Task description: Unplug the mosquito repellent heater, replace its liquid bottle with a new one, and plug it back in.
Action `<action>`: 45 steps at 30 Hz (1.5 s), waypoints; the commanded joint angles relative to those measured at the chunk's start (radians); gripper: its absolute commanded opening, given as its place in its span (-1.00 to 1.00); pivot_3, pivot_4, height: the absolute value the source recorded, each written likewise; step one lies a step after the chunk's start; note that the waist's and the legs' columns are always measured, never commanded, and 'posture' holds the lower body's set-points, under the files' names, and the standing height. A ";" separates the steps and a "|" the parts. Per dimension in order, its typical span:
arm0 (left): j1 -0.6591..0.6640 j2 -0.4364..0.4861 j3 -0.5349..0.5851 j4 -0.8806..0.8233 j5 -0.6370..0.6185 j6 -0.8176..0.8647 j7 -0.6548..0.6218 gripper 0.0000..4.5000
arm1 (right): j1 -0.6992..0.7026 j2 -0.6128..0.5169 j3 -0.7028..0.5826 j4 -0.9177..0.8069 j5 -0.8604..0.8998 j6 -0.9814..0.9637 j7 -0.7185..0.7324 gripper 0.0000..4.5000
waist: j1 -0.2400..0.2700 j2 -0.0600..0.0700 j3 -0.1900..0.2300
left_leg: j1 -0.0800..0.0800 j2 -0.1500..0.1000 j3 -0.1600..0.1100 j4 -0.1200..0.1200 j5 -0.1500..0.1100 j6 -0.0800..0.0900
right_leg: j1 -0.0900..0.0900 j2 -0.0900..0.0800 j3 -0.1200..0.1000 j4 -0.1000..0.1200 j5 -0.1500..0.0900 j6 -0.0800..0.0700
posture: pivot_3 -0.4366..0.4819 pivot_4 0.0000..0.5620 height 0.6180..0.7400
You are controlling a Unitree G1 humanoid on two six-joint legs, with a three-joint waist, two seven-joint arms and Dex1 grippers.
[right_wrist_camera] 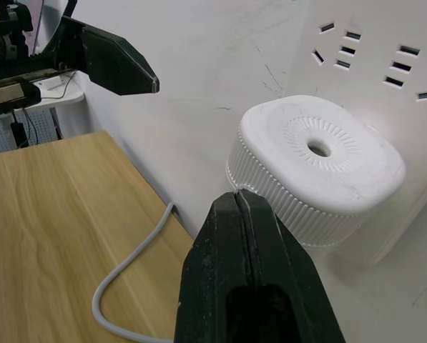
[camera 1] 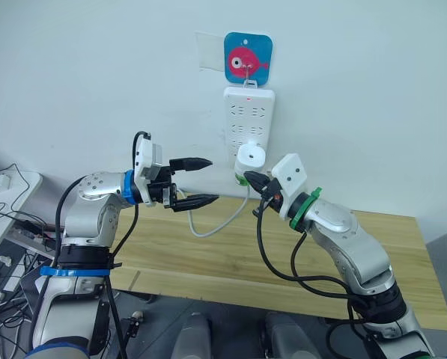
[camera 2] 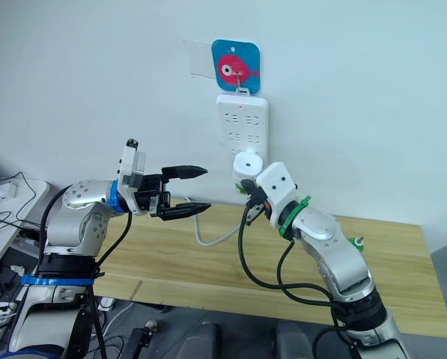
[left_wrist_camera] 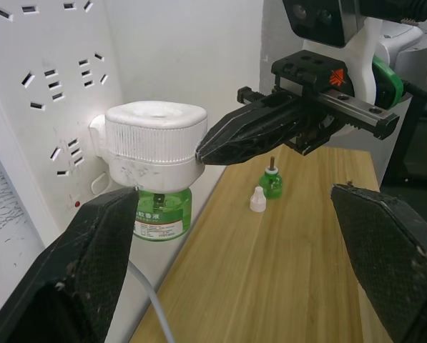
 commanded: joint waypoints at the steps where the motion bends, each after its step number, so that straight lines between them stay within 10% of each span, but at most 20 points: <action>1: -0.015 0.008 0.000 -0.015 -0.013 -0.010 -0.008 0.99 | -0.031 -0.008 -0.167 0.030 -0.060 0.011 -0.135 -1.00 | 0.000 0.000 0.000 | 0.000 0.000 0.000 0.000 0.000 0.000 | 0.000 0.000 0.000 0.000 0.000 0.000 | 0.13 -0.50 1.00; 45: 0.010 0.070 0.013 -0.010 0.022 0.009 0.073 0.99 | 0.158 -0.178 -0.226 -0.250 0.237 0.060 0.166 -1.00 | -0.001 0.000 0.000 | -0.001 0.000 0.000 -0.001 0.000 0.000 | 0.000 0.000 0.000 -0.002 0.000 0.000 | 0.15 -0.46 1.00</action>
